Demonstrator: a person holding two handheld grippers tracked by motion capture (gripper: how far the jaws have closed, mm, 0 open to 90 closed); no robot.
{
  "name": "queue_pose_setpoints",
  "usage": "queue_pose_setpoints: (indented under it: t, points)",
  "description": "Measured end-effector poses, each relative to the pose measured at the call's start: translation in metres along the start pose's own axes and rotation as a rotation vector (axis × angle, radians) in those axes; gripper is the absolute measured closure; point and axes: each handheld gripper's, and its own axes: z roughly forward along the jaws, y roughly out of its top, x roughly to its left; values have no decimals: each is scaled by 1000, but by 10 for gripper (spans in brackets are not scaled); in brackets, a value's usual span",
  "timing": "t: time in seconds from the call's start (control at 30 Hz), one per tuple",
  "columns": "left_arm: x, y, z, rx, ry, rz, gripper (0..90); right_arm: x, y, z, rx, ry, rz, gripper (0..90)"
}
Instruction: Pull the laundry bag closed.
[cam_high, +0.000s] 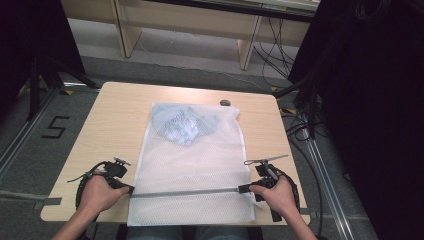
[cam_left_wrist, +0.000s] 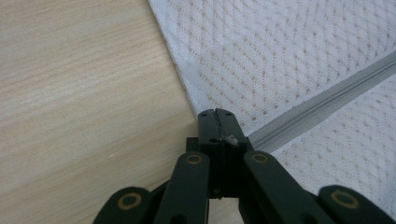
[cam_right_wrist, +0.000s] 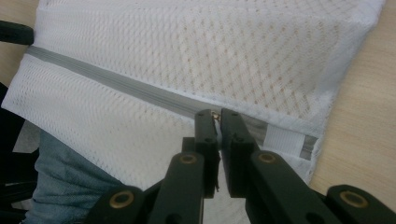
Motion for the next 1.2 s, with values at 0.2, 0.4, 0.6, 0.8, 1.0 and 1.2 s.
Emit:
queue_pose_setpoints:
  t: [0.2,0.4,0.6,0.8,1.0,1.2]
  points:
    - [0,0,0,1,1,1,900,-2,0,0,0,-11,10,869]
    - [0,0,0,-1,0,0,900,-4,-2,-5,32,-25,41,869]
    - [0,0,0,-1,0,1,900,-9,-1,-4,-5,-26,6,869]
    - [0,0,0,-1,0,1,900,-9,-2,-7,24,-35,53,869]
    - [0,0,0,-1,1,1,900,-13,-3,-8,22,-33,43,869]
    - [0,0,0,-1,0,1,900,-10,-4,-8,36,-28,100,869]
